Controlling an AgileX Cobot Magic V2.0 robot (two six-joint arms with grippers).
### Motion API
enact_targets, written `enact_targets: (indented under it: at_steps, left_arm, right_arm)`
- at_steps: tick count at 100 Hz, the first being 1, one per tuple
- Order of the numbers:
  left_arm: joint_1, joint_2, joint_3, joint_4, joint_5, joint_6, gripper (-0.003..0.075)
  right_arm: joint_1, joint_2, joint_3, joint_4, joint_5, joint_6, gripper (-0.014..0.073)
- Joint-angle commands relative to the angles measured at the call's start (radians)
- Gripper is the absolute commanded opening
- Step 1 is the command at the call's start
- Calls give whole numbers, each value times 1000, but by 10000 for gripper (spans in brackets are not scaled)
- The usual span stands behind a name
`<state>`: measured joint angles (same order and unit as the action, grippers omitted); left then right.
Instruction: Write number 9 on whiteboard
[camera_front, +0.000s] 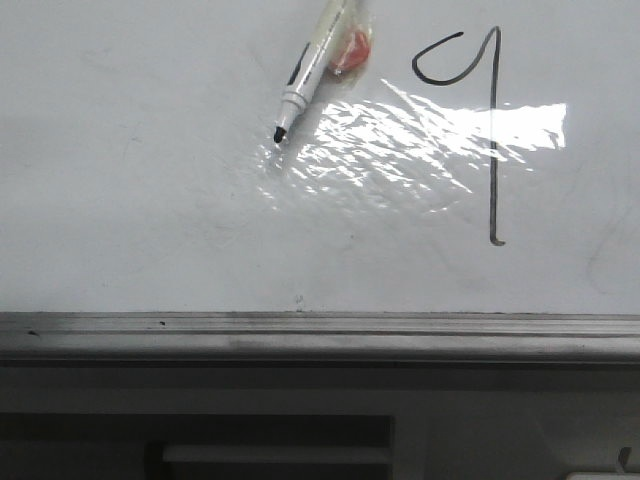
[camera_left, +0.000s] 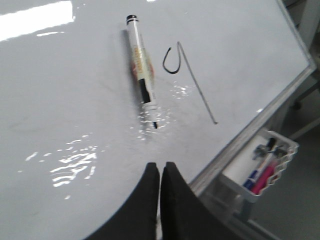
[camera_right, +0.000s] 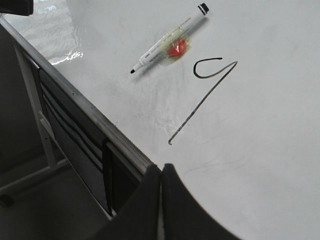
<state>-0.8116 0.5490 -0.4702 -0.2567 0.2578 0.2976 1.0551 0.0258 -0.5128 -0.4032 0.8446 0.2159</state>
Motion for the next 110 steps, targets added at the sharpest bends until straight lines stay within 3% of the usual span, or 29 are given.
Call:
enact_targets:
  at_steps: [1,13,24,49,63,84,110]
  left_arm:
    - [36,-10,32,76,-216,1,-20]
    - [133,-71,169,78,-454,1,-20]
    - [240,-180,269,78,-504,1,-20]
    - [528,-393,400,78,-307,-43,-20]
    - [626,-474,448,78,-190,-82,-20]
    - [670,-569,453,78,50,-82,-20]
    - [672,-581,490,90,4,-82,-20]
  right_arm:
    - [-6,15,-20,-23,-64,-4,-42]
    - [-6,15,-20,-23,-64,-4,-42]
    - [-6,15,-20,-23,-64,-4,-42]
    - [-6,15,-20,-23,-64,-4,-42]
    - [-6,15,-20,-23,-64,-4,-42]
    - [-6,15,-20,-23,-64,-4,-42]
    - [-6,15,-20,-23,-64,-4,-42]
